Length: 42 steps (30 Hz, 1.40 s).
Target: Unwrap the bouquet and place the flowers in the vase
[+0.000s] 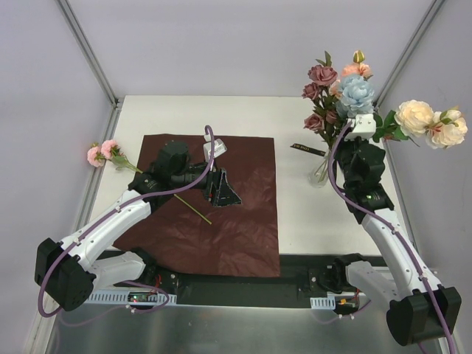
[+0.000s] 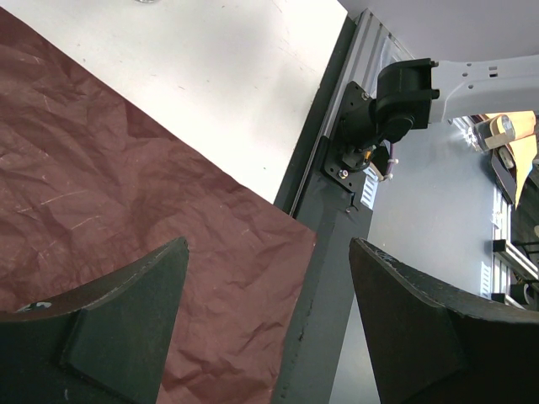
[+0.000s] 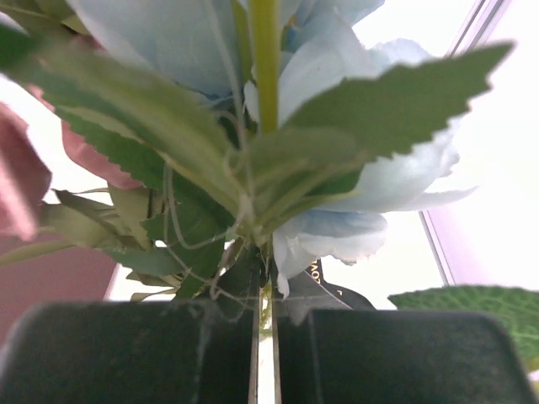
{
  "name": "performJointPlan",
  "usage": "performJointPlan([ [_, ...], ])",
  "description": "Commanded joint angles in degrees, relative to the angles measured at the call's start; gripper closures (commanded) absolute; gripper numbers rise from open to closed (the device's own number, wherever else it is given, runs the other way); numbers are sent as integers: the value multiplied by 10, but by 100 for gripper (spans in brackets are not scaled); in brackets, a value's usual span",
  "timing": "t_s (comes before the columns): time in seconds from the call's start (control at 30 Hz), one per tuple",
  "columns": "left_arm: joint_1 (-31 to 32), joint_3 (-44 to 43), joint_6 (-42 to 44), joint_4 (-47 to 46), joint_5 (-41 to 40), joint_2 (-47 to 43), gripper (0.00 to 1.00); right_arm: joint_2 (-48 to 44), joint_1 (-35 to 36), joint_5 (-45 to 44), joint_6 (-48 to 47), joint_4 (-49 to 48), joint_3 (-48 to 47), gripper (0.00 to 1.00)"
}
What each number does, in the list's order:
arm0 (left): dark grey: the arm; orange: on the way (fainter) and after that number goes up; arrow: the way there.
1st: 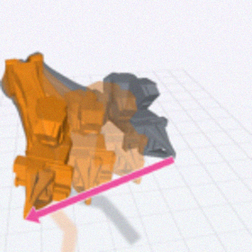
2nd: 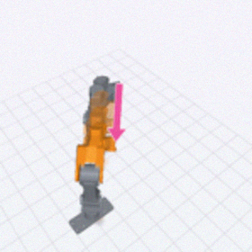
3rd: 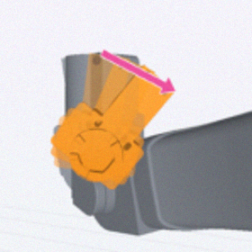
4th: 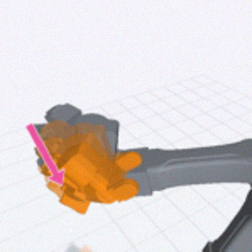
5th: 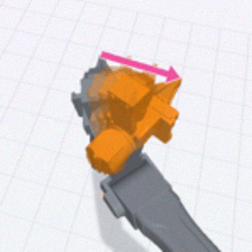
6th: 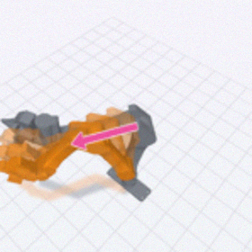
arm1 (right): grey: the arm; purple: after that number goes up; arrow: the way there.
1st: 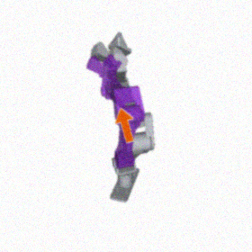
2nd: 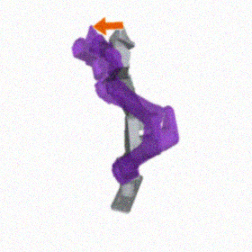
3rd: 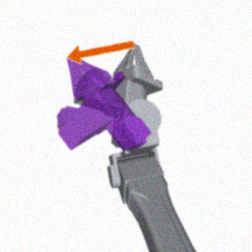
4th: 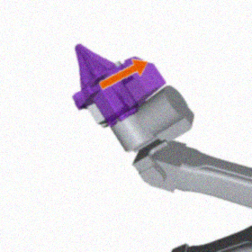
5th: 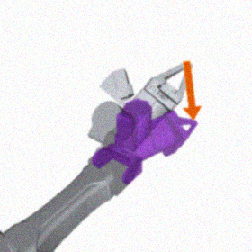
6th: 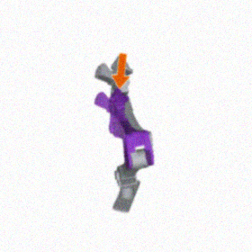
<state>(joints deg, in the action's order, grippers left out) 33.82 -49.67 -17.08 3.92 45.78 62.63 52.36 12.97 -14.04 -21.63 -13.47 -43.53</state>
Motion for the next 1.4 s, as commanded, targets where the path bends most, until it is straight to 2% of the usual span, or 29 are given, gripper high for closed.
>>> performJointPlan([
  [0.0, 5, -4, 5, -4, -2, -14, 23, -5, -1, 13, 12, -8, -1, 97],
  [0.23, 5, -8, -3, -1, -9, -21, 23, 6, -1, 8, 18, 20, -24, 89],
  [0.43, 5, -6, -13, 6, -20, -27, 23, 0, -2, 3, 35, 61, -47, 78],
  [0.5, 5, -7, -17, 12, -28, -30, 23, -5, -1, -2, 45, 78, -52, 73],
  [0.63, 5, -13, -27, 25, -59, -34, 23, -21, -1, -4, 60, 103, -58, 58],
  [0.93, -4, -38, -57, 74, -155, -36, 23, -32, -1, -11, 86, 201, -98, 29],
  [1.1, -10, -42, -77, 87, -188, -44, 23, -10, -2, 13, 102, 259, -141, 23],
  [1.23, -21, -40, -110, 111, -247, -58, 24, 14, -2, 30, 119, 307, -188, 19],
  [1.37, -45, -29, -165, 154, -377, -79, 25, 22, -1, 43, 133, 352, -214, 17],
])
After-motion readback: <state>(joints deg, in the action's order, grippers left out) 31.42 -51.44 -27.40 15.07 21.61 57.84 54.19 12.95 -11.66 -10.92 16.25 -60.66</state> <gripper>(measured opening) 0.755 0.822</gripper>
